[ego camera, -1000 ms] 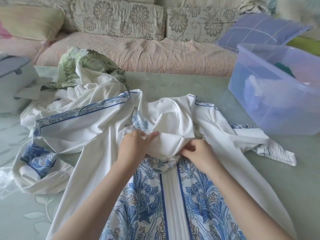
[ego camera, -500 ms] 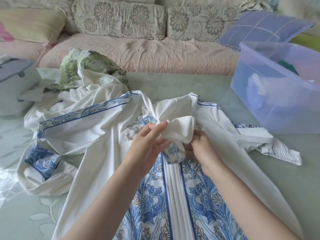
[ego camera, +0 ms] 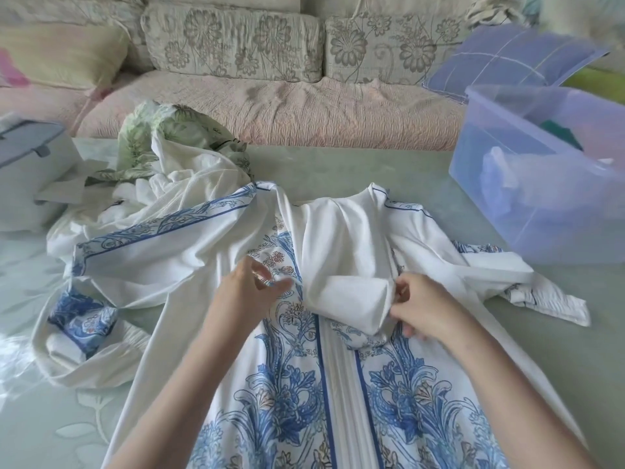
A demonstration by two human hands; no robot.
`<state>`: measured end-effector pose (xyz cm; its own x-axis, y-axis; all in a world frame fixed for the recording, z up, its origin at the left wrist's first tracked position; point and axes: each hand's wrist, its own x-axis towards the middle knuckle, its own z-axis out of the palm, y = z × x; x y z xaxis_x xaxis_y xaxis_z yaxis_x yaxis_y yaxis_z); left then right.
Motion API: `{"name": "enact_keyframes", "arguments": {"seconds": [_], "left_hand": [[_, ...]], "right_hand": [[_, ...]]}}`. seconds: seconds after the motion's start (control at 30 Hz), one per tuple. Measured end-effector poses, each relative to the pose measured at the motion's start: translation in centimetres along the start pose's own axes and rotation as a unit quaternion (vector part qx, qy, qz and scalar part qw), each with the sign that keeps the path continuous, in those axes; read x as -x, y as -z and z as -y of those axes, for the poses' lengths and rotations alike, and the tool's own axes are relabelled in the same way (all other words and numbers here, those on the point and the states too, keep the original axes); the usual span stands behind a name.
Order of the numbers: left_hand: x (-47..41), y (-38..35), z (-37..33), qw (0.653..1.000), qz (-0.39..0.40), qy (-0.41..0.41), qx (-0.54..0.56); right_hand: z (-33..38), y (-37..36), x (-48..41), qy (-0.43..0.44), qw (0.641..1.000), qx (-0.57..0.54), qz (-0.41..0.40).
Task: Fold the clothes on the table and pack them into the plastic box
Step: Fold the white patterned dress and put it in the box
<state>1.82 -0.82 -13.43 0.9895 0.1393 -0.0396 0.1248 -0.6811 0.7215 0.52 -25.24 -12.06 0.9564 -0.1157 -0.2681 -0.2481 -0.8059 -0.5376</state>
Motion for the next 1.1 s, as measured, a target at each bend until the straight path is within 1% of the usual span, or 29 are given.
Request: {"name": "enact_keyframes", "arguments": {"seconds": [0.03, 0.07, 0.1, 0.17, 0.2, 0.23, 0.3, 0.33, 0.4, 0.47, 0.53, 0.63, 0.7, 0.73, 0.8, 0.83, 0.87, 0.93, 1.0, 1.03, 1.07, 1.1], "left_hand": [[-0.4, 0.2, 0.1, 1.000, -0.001, -0.003, 0.020], [-0.9, 0.3, 0.1, 0.999, 0.000, -0.001, 0.044], [-1.4, 0.5, 0.1, 0.998, -0.001, 0.001, 0.059], [-2.3, 0.5, 0.1, 0.997, -0.002, 0.000, 0.072], [-2.7, 0.5, 0.0, 0.997, -0.003, 0.003, 0.077], [-3.4, 0.3, 0.0, 0.997, -0.005, 0.007, 0.078], [-5.2, -0.3, -0.2, 0.997, -0.008, 0.017, 0.072], [-6.4, -0.7, -0.5, 0.997, -0.011, 0.024, 0.070], [-8.6, -1.6, -1.4, 0.999, -0.016, 0.033, 0.037], [-10.3, -2.4, -2.6, 0.999, -0.026, 0.035, -0.022], [-11.5, -3.0, -3.7, 0.996, -0.037, 0.041, -0.064], [-12.8, -3.1, -4.9, 0.991, -0.052, 0.047, -0.113], [-13.7, -2.9, -4.6, 0.991, -0.087, 0.064, -0.083], [-14.4, -2.6, -4.1, 0.991, -0.102, 0.077, -0.037], [-15.2, -1.8, -3.0, 0.985, -0.122, 0.098, 0.073], [-15.5, -1.3, -2.4, 0.982, -0.128, 0.104, 0.094], [-15.7, -0.9, -2.0, 0.982, -0.129, 0.105, 0.092], [-15.6, -0.3, -1.5, 0.986, -0.127, 0.095, 0.047], [-15.2, -0.2, -2.0, 0.989, -0.122, 0.078, -0.033], [-15.1, -0.3, -2.3, 0.989, -0.121, 0.060, -0.068], [-15.1, -0.3, -2.5, 0.987, -0.125, 0.039, -0.094], [-15.2, -0.1, -2.8, 0.985, -0.131, 0.020, -0.111]], "right_hand": [[-0.3, 0.3, -0.3, 0.000, 0.999, 0.033, -0.023], [-0.5, 0.7, -0.5, 0.008, 0.998, 0.031, -0.055], [-0.5, 1.3, -0.6, 0.019, 0.997, 0.005, -0.077], [-0.5, 2.1, -0.9, 0.023, 0.995, -0.056, -0.082], [-0.4, 2.2, -1.0, 0.006, 0.995, -0.067, -0.074], [-0.1, 2.2, -0.9, -0.020, 0.996, -0.064, -0.056], [0.4, 1.8, -0.4, -0.066, 0.997, -0.045, 0.006], [0.7, 1.6, -0.1, -0.074, 0.996, -0.036, 0.035], [1.1, 0.9, 0.5, -0.060, 0.995, -0.043, 0.070], [1.2, 0.1, 0.6, -0.027, 0.992, -0.082, 0.091], [1.2, -0.6, 0.5, -0.003, 0.988, -0.129, 0.089], [1.8, -0.7, 0.5, 0.007, 0.966, -0.231, 0.117], [2.3, -0.5, 0.7, 0.006, 0.945, -0.290, 0.155], [2.4, -0.3, 0.7, 0.006, 0.936, -0.306, 0.172], [2.5, 0.1, 0.8, 0.005, 0.937, -0.288, 0.196], [2.4, 0.3, 0.8, 0.006, 0.946, -0.255, 0.198], [2.2, 0.4, 0.7, 0.005, 0.959, -0.207, 0.195], [1.9, 0.4, 0.8, 0.000, 0.979, -0.087, 0.187], [1.7, 0.6, 0.8, -0.011, 0.983, -0.004, 0.185], [1.7, 0.8, 0.7, -0.016, 0.985, 0.007, 0.169], [1.6, 1.2, 0.1, -0.018, 0.991, 0.006, 0.131], [1.6, 1.7, -0.7, -0.017, 0.997, -0.003, 0.071]]}}
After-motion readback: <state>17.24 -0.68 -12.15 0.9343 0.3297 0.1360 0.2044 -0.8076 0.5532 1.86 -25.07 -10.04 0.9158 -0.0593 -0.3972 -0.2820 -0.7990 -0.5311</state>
